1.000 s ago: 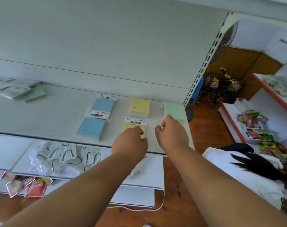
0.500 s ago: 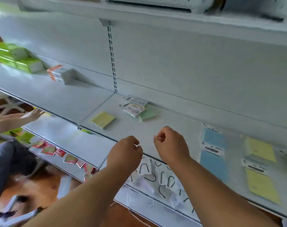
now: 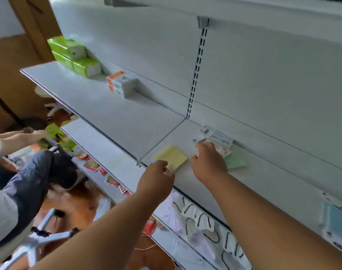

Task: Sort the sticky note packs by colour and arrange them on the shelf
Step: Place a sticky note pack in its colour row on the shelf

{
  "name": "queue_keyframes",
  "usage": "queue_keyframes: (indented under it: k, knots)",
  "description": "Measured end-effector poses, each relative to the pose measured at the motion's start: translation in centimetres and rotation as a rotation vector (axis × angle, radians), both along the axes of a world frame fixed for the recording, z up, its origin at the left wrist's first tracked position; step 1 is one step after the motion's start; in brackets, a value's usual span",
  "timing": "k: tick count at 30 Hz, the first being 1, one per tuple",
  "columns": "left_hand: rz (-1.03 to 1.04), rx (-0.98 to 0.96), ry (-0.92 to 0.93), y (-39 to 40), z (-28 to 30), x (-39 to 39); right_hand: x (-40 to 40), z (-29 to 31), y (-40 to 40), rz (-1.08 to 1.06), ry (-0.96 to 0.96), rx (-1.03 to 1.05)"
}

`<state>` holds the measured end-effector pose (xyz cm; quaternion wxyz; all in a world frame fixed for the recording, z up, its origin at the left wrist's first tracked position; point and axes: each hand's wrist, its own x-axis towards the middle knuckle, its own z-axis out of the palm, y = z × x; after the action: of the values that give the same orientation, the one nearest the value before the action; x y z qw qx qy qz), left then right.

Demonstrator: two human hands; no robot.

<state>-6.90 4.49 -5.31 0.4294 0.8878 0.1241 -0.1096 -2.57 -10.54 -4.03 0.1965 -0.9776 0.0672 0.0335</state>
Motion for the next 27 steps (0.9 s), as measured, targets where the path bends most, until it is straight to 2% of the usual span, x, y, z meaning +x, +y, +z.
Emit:
queue_keyframes:
  k: [4, 7, 13, 15, 17, 19, 21, 25, 27]
  knots:
    - [-0.211, 0.116, -0.051, 0.6, -0.3, 2.7, 1.2, 0.0, -1.0, -0.173, 0.097, -0.203]
    - [-0.343, 0.119, -0.066, 1.0, -0.3, 4.4, 1.3, -0.4, -1.2, -0.19, 0.06, -0.322]
    - [-0.41, -0.087, -0.008, 0.5, -0.4, 5.8, 0.0, 0.6, 0.3, -0.269, -0.173, -0.377]
    - [-0.41, -0.21, 0.039, -0.1, -0.1, 5.9, -1.3, 1.1, 0.4, -0.357, -0.35, -0.203]
    - [-0.382, -0.351, 0.107, -0.8, 0.3, 6.0, -2.2, 1.9, 0.3, -0.486, -0.48, 0.116]
    - [-0.377, -0.418, 0.14, -1.3, 0.7, 6.1, -2.5, 2.4, 0.3, -0.57, -0.459, 0.411]
    - [-0.38, -0.469, 0.152, -1.7, 0.9, 6.0, -2.7, 2.2, 0.0, -0.616, -0.39, 0.608]
    - [-0.375, -0.52, 0.15, -2.2, 1.0, 5.1, -4.1, 2.4, -1.5, -0.671, -0.344, 0.7]
    - [-0.448, -0.504, 0.156, -2.8, 1.2, 4.2, -5.4, 2.7, -2.6, -0.674, -0.349, 0.654]
